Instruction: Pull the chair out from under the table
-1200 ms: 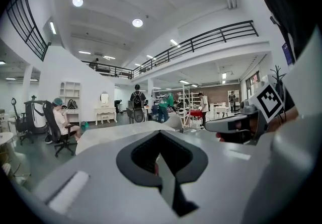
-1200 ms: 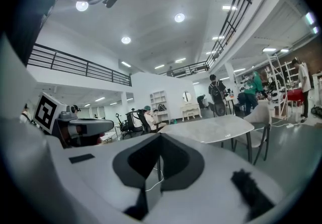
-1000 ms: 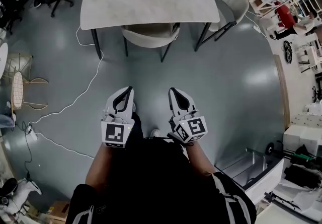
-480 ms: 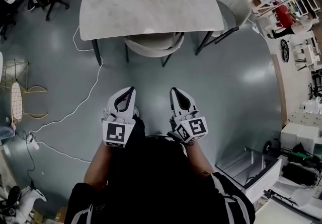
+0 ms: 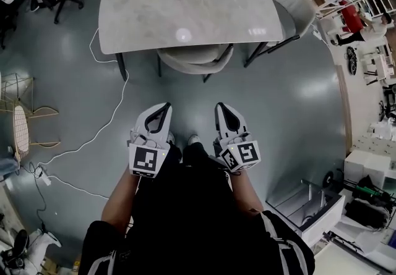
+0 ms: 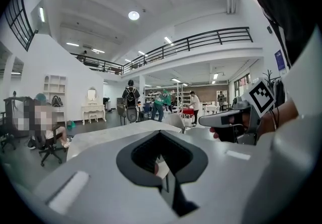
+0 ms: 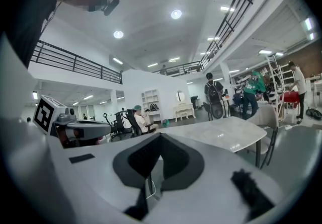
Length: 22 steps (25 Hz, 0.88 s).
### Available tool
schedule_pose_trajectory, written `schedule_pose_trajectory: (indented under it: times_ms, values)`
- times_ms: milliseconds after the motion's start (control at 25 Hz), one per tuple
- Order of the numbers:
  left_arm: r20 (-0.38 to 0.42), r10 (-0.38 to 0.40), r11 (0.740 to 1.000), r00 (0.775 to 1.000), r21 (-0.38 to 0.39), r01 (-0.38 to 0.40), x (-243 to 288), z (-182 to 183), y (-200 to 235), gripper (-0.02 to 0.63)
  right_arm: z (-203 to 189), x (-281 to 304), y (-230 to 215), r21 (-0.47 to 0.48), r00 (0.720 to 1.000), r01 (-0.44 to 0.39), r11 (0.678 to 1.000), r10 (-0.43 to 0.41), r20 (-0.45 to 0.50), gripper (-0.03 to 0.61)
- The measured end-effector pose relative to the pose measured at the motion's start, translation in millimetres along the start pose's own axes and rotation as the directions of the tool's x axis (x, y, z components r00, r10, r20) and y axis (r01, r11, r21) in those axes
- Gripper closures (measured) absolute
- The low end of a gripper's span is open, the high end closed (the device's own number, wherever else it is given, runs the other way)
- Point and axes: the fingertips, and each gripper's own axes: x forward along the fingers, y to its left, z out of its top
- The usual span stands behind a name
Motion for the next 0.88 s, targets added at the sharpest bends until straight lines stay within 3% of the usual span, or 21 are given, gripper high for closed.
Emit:
schedule_pose_trajectory:
  times_ms: [480,640,880]
  values:
    - [-0.052,-0.031,0.998,0.998,0.047,0.033,69,-14,22,0.605,-12,62,-35,0.001,0.997,-0.057,0.998,0.057,-0.042,0.563]
    - [-0.108,-0.034,0.999,0.994,-0.015,0.033,97,-23,32,0.606,-18,83,-53,-0.006,0.993,-0.079,0.997,0.078,-0.088,0.563]
    - [-0.158,-0.061,0.994,0.986,0.084,0.075,139,-51,45,0.604,-41,118,-77,-0.042,0.984,-0.086,0.995,0.079,-0.161,0.563]
